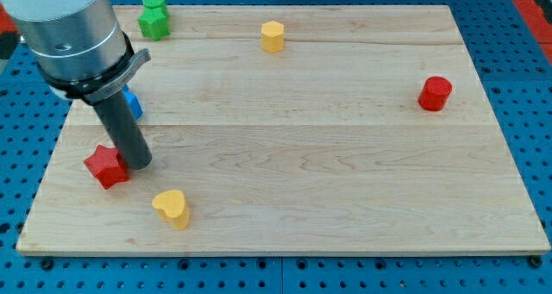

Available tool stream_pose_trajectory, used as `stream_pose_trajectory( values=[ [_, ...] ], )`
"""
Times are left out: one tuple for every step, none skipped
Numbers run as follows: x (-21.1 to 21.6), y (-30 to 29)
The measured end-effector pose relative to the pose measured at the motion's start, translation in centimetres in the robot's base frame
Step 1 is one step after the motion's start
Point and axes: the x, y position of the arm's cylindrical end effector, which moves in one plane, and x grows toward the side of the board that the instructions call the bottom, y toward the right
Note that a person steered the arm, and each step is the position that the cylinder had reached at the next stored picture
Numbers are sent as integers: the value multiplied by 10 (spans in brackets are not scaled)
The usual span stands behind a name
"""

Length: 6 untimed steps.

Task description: Move yellow heart towards bottom middle of the board

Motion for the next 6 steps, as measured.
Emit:
stream_pose_trajectory(
  values=[
    [-4, -28],
    [26, -57],
    [29, -20],
    [60, -38],
    [84, -11],
    [64, 74]
  ],
)
